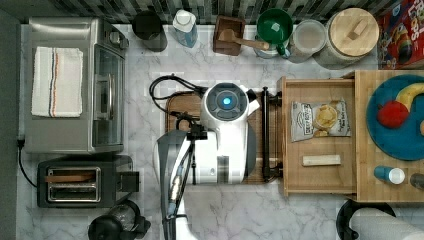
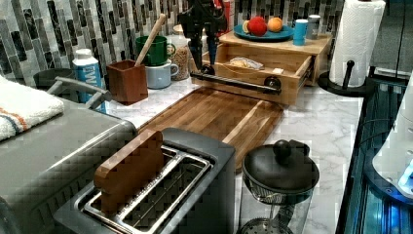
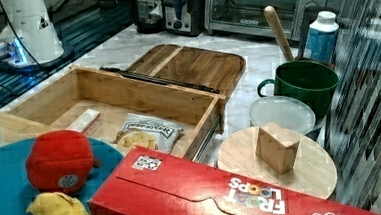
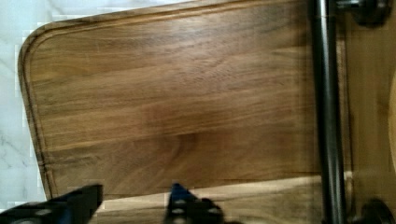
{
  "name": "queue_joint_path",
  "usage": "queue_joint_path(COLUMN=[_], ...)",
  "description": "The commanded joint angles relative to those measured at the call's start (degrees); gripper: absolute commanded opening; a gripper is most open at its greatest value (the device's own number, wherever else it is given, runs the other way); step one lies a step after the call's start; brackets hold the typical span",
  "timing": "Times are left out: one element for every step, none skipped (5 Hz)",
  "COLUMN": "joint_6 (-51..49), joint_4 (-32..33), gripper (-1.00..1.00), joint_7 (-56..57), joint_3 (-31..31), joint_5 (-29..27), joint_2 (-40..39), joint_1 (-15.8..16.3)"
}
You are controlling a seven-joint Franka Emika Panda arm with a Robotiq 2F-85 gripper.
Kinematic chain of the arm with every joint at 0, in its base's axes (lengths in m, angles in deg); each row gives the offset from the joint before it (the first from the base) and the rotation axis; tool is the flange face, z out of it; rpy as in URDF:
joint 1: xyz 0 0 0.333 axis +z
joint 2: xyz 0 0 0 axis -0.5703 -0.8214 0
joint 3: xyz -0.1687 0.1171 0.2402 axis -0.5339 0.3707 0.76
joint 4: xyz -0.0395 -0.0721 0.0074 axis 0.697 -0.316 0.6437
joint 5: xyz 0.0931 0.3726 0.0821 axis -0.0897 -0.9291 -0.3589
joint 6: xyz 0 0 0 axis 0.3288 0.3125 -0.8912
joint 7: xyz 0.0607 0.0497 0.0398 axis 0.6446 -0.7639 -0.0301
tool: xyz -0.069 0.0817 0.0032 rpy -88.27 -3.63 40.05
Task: Close the drawer.
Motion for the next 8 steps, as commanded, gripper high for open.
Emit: queue_joint_path(joint_6=[8.0, 11.3, 14.8, 16.8, 18.4, 17.9, 18.4, 21.5], joint_4=[2.6, 3.5, 4.8, 5.4, 6.2, 6.3, 5.8, 5.5], gripper=[-1.0, -1.0, -1.0, -1.0, -1.0, -1.0, -1.0, -1.0], joint_7=[6.4, 7.5, 9.6, 10.0, 13.2, 16.9, 20.1, 23.9], joint_3=[1.1, 0.5, 0.5, 0.8, 1.3, 0.4, -0.6, -1.5], joint_5=[4.9, 6.0, 4.7, 3.3, 1.8, 1.2, 1.7, 2.1], joint_2=[-2.7, -5.0, -7.0, -8.5, -9.3, -9.3, -10.0, -11.2], joint_1=[1.5, 1.1, 0.5, 0.4, -1.1, -1.9, -2.9, -4.9])
